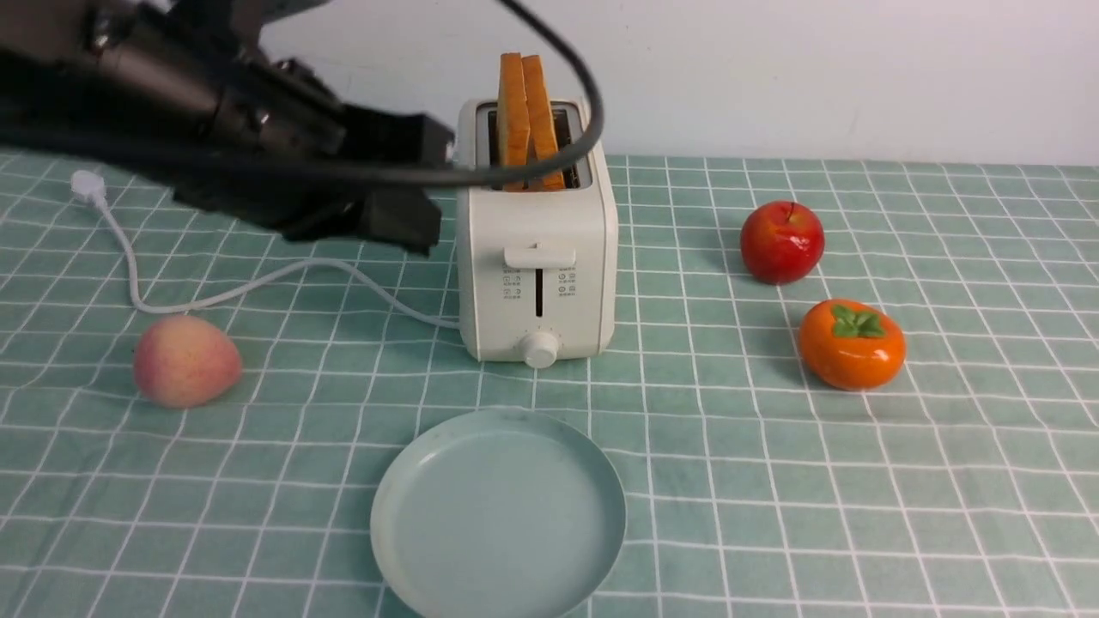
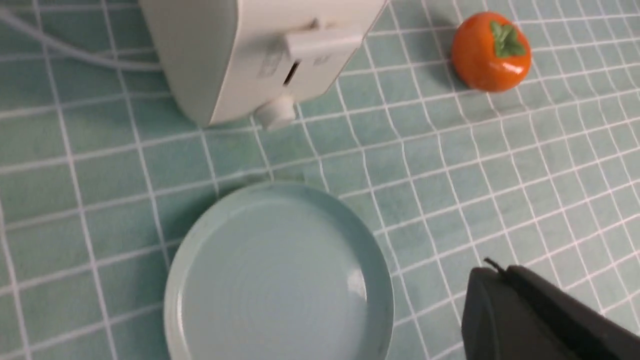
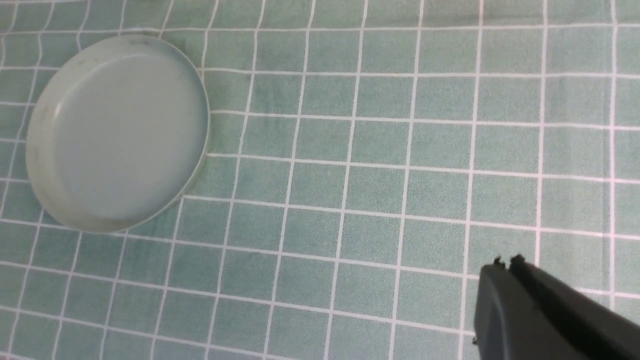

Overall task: Take toasted bread from bread machine on blue coffee table place on plate.
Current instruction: 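Reach for a toast slice standing in the toaster with the left gripper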

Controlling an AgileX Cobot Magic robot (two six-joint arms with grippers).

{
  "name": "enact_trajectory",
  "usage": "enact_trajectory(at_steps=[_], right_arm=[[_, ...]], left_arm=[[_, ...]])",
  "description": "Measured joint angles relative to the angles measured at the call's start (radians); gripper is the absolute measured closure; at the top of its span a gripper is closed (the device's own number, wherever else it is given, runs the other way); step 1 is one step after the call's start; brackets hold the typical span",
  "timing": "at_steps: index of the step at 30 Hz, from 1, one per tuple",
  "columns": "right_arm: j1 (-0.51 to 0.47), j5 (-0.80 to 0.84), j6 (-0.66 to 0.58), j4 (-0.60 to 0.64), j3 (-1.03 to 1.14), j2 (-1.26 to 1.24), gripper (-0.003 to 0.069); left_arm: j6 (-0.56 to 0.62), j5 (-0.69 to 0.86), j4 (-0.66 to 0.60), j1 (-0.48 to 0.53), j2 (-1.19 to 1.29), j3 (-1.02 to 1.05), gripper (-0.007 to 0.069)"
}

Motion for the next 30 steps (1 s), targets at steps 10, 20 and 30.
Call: enact_trajectory(at_steps=[10, 20, 30], right_arm=[[0.000, 0.029, 0.000, 0.000, 0.000, 0.000, 0.0658], [0.000, 0.058, 0.000, 0.000, 0.000, 0.000, 0.0656], [0.000, 0.079, 0.000, 0.004, 0.000, 0.000, 0.0655]], left_arm=[[-0.006, -0.105, 0.142, -0.001, 0.372, -0.348, 0.0539], [-0.006, -0.381, 0.112, -0.002, 0.544, -0.389, 0.0189], [-0.005, -0.423, 0.237, -0.002, 0.581, -0.390, 0.0197]])
